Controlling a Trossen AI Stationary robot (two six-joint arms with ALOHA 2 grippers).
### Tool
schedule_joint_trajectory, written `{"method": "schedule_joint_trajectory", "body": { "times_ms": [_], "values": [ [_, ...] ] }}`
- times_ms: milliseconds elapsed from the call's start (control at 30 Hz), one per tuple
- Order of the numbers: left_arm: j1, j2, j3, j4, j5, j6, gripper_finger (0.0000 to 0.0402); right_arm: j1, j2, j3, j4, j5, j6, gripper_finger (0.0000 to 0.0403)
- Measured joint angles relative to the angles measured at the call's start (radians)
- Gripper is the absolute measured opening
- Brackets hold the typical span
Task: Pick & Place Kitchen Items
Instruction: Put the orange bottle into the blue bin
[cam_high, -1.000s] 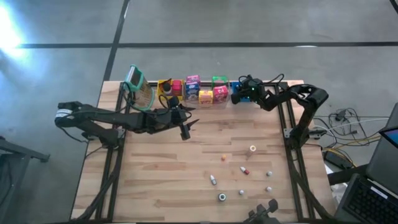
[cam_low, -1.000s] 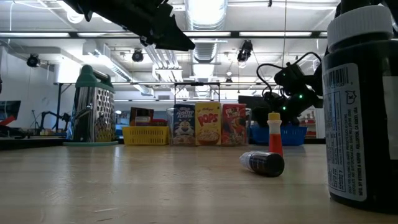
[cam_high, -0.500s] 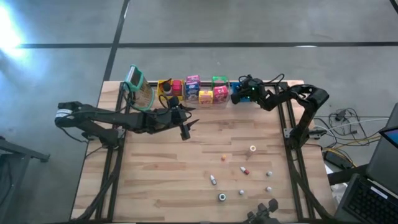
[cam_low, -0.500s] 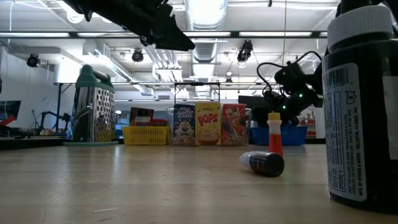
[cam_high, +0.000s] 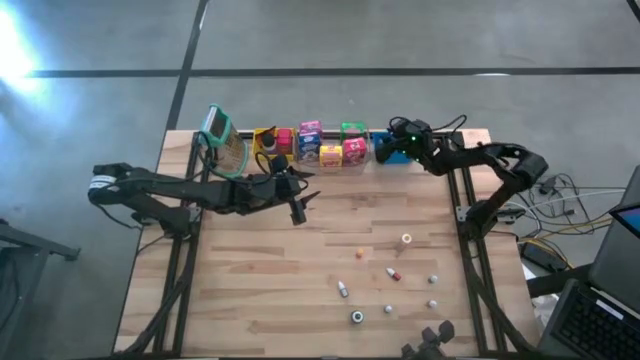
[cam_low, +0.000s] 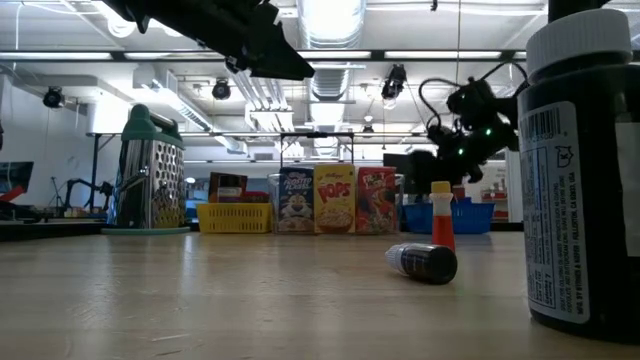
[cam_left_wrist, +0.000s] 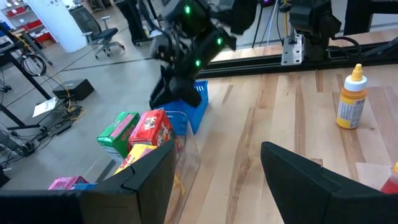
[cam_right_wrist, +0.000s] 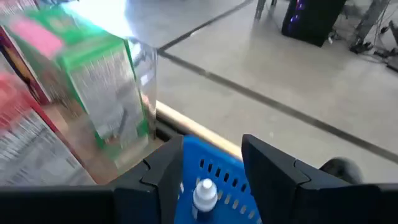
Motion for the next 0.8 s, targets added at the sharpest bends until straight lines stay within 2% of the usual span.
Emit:
{"method": "schedule_joint_trajectory", "body": {
  "times_ms": [233,433,600,800],
  "values": [
    [0.000,0.000,-0.001,-0.024,0.000,-0.004,0.0241,0.018,-0.255,0.000,-0.131,-0.003,-0.020,0.0171],
    [-0.002,0.000,-0.004,-0.048,0.000,-0.039,0.0241,0.108,-0.480,0.053,-0.410,-0.009,-0.098,0.0152],
    [-0.002,0.000,-0.004,-0.092,0.001,-0.079,0.0241,0.253,-0.620,0.145,-0.674,-0.009,-0.111,0.0132],
    [-0.003,0.000,-0.005,-0.190,0.006,-0.136,0.0241,0.507,-0.723,0.221,-0.902,0.000,-0.089,0.0111]
  ]
}}
